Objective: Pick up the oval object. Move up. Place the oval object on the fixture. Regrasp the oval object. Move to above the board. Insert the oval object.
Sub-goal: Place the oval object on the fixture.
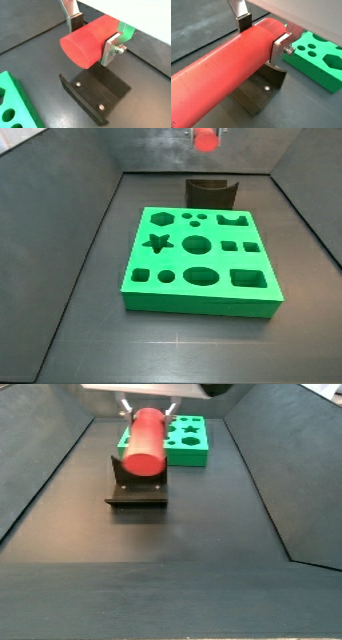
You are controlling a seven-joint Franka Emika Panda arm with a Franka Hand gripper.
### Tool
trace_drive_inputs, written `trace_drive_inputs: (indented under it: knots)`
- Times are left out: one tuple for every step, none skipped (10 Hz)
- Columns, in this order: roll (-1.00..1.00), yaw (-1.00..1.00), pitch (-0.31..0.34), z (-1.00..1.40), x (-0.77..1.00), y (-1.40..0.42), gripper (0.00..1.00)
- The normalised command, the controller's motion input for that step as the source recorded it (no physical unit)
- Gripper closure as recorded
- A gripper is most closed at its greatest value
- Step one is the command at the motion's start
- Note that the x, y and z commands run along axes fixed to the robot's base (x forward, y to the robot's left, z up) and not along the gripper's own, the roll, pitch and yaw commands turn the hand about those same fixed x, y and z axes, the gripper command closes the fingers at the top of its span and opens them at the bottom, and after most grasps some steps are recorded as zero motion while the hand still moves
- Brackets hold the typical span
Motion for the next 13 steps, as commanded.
trace_drive_inputs:
  knots:
    - [-1.0,0.01,0.094,0.49,0.33,-0.83,1.0]
    - [-1.0,0.04,0.101,0.48,0.22,-0.79,1.0]
    - [-1.0,0.03,0.114,0.3,0.05,-0.41,1.0]
    - [-1.0,0.03,0.107,0.21,0.02,-0.24,1.0]
    - [-1.0,0.01,0.102,0.1,0.0,-0.09,1.0]
    - [-1.0,0.0,0.109,0.08,0.01,-0.05,1.0]
    - [-1.0,0.0,0.118,0.06,0.02,-0.01,1.0]
    - [-1.0,-0.02,0.125,0.02,0.04,0.01,1.0]
    - [-1.0,-0.03,0.13,0.0,0.05,0.02,1.0]
    - [-1.0,-0.05,0.146,0.0,0.06,0.03,1.0]
    - [-1.0,-0.06,0.15,0.0,0.06,0.03,1.0]
    - [-1.0,-0.1,0.156,-0.01,0.06,0.03,1.0]
    - [-1.0,-0.13,0.163,-0.01,0.06,0.03,1.0]
